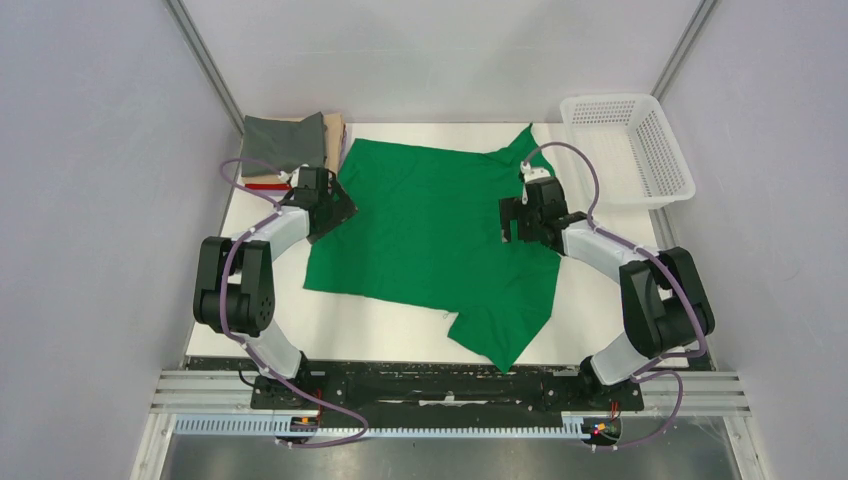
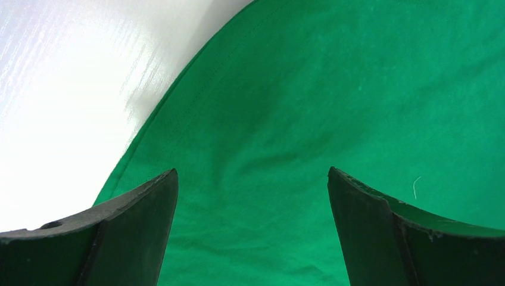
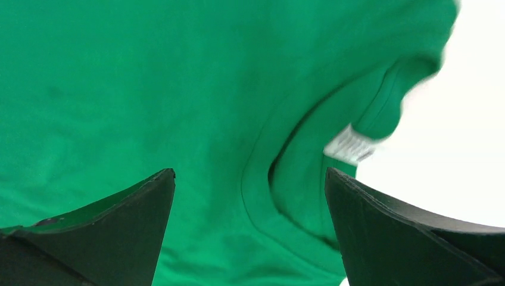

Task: Fold and stack the t-shirts
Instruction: Flatten out the tshirt, then grab the side of the flattened tshirt closest away from the robot with both arms

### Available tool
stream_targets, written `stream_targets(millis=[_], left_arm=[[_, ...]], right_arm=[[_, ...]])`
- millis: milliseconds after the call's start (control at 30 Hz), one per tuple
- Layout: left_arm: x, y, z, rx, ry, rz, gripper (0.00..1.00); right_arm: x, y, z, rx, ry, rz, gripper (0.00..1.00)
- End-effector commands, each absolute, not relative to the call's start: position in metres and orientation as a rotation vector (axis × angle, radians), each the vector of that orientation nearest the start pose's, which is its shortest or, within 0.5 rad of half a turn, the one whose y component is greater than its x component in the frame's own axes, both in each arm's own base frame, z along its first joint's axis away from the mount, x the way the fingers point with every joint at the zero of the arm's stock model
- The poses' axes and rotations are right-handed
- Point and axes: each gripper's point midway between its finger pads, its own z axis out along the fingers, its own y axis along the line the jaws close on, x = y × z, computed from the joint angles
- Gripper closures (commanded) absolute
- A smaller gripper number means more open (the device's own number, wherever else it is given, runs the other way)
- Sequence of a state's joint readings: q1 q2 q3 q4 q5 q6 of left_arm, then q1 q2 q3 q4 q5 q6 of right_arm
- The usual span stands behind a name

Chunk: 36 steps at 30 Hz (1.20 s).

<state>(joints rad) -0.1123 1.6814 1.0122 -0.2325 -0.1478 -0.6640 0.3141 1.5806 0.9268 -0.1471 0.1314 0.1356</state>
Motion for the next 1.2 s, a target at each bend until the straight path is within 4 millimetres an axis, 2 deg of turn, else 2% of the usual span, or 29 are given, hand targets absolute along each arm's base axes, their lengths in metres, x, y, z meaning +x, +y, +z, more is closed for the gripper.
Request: stream_targets(millis=[0,167,267,333,400,467,533,633,700,833,900,1000,1100,1167], left_arm=[[0.41,-0.041,0.061,-0.692,2.324,-0.147,0.0],[0.404,-0.038,0.055,-0.719,2.338,-0.12,0.0],[0.399,-0.035,0.052,-0.739,2.341,-0.102,0.0],[0.395,-0.032,0.05,-0.747,2.347,-0.084,0.0],[0.392,-0.033,0.051,-0.753,2.35,-0.085,0.0],[0.39,-0.035,0.055,-0.762,2.343,-0.106,0.0],[0.389,-0.036,0.064,-0.771,2.321,-0.129,0.0],[0.383,-0.031,0.087,-0.818,2.272,-0.125,0.0],[0.367,-0.022,0.101,-0.879,2.255,-0.071,0.0],[0.303,0.005,0.104,-1.045,2.297,0.133,0.0],[0.277,0.011,0.101,-1.08,2.294,0.167,0.0],[0.248,0.014,0.092,-1.126,2.278,0.166,0.0],[0.233,0.006,0.081,-1.159,2.306,0.117,0.0],[0.229,0.001,0.071,-1.178,2.333,0.088,0.01]], right_arm=[[0.336,0.099,0.033,-0.06,2.493,0.098,0.02],[0.298,0.071,0.002,0.045,2.618,0.008,0.02],[0.281,0.053,-0.005,0.13,2.638,-0.035,0.02],[0.277,0.044,-0.004,0.153,2.635,-0.054,0.02],[0.281,0.042,0.001,0.136,2.614,-0.055,0.02],[0.296,0.054,0.012,0.07,2.572,0.022,0.02],[0.315,0.068,0.031,-0.011,2.504,0.107,0.02],[0.338,0.082,0.066,-0.122,2.382,0.127,0.02],[0.347,0.086,0.087,-0.165,2.294,0.1,0.02],[0.354,0.084,0.122,-0.067,2.068,0.125,0.02],[0.352,0.083,0.133,-0.011,1.983,0.158,0.02],[0.352,0.078,0.141,0.029,1.919,0.156,0.02],[0.354,0.068,0.136,0.046,1.95,0.09,0.02],[0.356,0.07,0.133,0.029,1.973,0.088,0.02]])
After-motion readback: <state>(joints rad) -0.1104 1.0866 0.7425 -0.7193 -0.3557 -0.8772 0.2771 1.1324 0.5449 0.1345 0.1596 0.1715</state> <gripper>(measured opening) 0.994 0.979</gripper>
